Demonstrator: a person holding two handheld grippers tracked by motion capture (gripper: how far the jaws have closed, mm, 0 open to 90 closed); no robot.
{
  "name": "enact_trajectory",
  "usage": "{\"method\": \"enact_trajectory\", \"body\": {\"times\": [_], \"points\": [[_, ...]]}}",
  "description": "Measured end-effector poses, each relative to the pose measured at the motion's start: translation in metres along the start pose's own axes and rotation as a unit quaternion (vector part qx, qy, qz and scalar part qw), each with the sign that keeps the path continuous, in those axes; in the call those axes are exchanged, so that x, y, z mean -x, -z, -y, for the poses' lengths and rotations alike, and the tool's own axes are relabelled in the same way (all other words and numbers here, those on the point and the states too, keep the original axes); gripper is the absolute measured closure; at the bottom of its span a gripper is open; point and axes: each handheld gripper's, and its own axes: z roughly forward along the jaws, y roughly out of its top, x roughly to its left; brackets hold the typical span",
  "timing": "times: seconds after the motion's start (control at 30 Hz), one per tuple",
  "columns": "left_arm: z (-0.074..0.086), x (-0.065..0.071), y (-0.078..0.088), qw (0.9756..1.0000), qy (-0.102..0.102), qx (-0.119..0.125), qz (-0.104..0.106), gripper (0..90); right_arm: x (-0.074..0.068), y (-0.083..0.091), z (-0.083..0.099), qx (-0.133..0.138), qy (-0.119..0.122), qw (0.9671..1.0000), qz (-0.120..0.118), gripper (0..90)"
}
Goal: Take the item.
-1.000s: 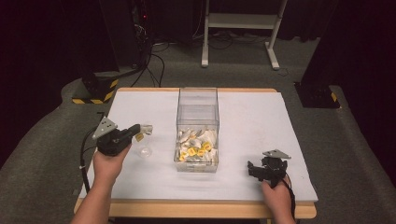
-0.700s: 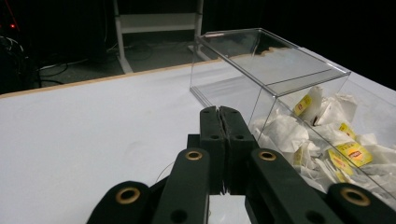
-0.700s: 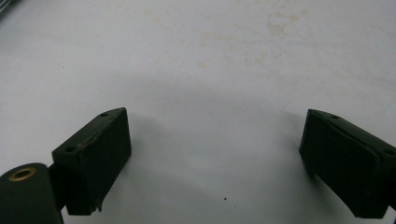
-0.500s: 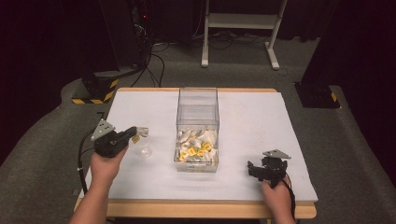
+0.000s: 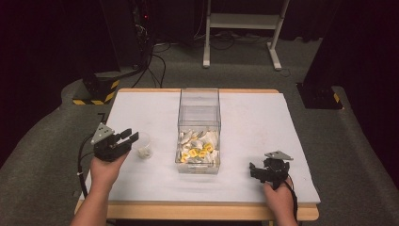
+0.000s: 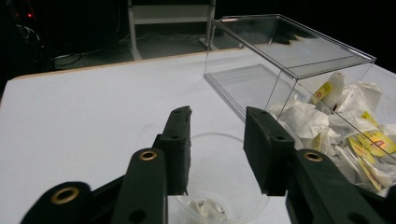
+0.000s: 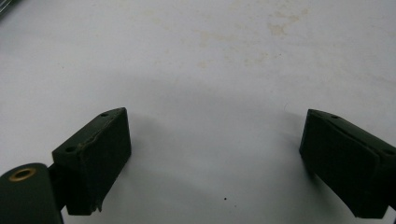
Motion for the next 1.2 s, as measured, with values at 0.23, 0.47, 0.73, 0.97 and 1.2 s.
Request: {"method": "enact_trajectory", "body": {"times": [0.23, 0.47, 0.73, 0.97, 1.2], "points": [[0.006, -0.006, 0.004, 0.9999, 0.004, -0.01, 0.003, 48.1, 0.0, 0.0, 0.0, 0.0, 0.001, 1.0, 0.0, 8.9], [0.016, -0.016, 0.01, 0.9998, 0.013, -0.014, -0.004, 46.1, 0.0, 0.0, 0.0, 0.0, 0.001, 1.0, 0.0, 8.9], [0.032, -0.027, 0.017, 0.9993, 0.022, -0.025, -0.019, 45.7, 0.0, 0.0, 0.0, 0.0, 0.001, 1.0, 0.0, 8.9], [0.045, -0.034, 0.018, 0.9986, 0.028, -0.038, -0.025, 44.4, 0.0, 0.0, 0.0, 0.0, 0.001, 1.0, 0.0, 8.9], [0.066, -0.045, 0.015, 0.996, 0.035, -0.072, -0.039, 41.4, 0.0, 0.0, 0.0, 0.0, 0.001, 1.0, 0.0, 8.9]]}}
